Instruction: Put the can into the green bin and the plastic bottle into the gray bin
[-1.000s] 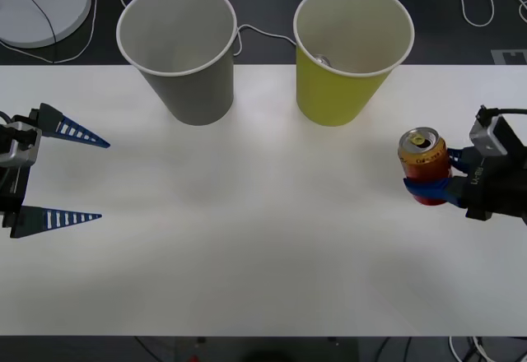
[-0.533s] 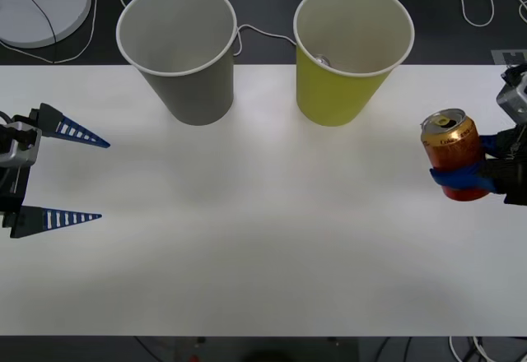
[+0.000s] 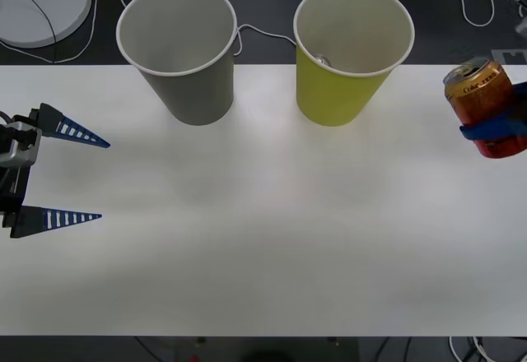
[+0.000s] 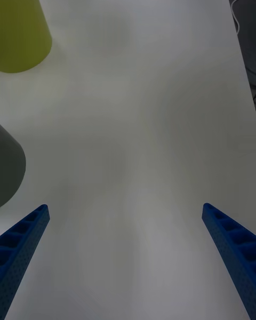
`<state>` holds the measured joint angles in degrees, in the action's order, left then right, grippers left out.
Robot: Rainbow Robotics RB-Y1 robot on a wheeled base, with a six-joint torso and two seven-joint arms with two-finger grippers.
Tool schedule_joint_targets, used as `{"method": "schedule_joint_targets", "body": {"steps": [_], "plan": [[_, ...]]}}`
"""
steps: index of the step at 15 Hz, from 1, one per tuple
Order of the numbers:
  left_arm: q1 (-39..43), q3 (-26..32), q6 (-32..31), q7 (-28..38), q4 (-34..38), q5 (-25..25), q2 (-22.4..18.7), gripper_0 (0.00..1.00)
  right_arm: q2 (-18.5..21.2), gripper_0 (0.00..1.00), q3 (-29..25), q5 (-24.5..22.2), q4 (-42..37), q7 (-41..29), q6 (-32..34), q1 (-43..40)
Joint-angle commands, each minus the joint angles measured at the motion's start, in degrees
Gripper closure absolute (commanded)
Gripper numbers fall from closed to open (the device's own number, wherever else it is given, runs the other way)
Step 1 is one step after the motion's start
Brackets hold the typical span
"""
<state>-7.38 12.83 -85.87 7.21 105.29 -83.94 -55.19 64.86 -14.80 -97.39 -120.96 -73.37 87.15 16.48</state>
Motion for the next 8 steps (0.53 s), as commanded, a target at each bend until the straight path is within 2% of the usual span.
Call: {"method": "schedule_joint_targets", "body": {"steps": [1, 5, 8], "plan": [[0.0, 0.0, 0.0, 0.0, 0.0, 0.0, 0.0, 0.0, 2.6, 1.0, 7.1, 0.4, 6.1, 0.0, 2.8, 11.3], [0.0, 0.0, 0.0, 0.0, 0.0, 0.0, 0.0, 0.0, 3.3, 1.0, 19.8, -1.2, 15.4, 0.0, 2.8, 27.6], [0.0, 0.0, 0.0, 0.0, 0.0, 0.0, 0.0, 0.0, 0.2, 1.0, 29.9, -3.8, 24.8, 0.0, 2.8, 39.8]]}}
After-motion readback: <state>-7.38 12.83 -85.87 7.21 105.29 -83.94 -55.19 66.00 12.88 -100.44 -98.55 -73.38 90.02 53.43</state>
